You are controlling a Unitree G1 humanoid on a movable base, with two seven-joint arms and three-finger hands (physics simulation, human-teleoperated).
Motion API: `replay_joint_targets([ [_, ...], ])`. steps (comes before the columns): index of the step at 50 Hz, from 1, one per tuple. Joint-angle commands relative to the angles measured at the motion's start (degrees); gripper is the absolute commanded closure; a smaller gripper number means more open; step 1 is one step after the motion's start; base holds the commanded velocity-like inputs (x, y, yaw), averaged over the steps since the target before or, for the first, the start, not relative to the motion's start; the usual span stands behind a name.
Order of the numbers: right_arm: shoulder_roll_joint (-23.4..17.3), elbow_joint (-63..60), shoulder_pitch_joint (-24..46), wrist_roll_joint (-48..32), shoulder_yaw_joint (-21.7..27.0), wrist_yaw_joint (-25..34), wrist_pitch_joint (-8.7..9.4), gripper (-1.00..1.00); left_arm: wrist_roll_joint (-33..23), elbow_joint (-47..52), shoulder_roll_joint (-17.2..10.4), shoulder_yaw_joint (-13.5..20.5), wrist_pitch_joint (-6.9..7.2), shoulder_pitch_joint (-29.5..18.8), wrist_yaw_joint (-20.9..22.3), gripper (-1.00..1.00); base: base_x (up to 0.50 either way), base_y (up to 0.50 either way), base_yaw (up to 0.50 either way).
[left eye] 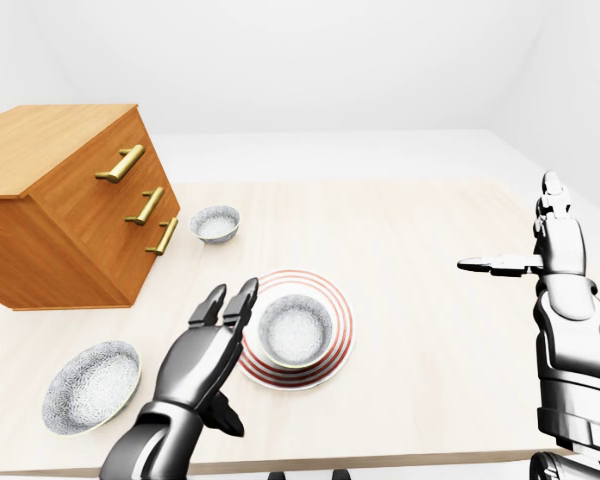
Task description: Put the bowl in the middle on the plate.
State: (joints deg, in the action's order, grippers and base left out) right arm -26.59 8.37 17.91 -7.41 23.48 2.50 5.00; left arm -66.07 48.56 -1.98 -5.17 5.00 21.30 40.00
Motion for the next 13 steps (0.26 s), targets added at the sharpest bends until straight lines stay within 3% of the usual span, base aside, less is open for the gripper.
replay_joint_targets([
  [1,0.02,0.08,-0.01,-0.12,0.04,0.03,0.00,-1.00,3.56,-2.18,1.44,5.50,0.00,0.29,0.00,-1.00,0.00,0.00,0.00],
  [13,0.13,0.37,-0.12,-0.19,-0.01,-0.05,0.00,-1.00,1.89,0.54,2.56,5.29,0.00,0.65,0.00,-1.00,0.00,0.00,0.00],
])
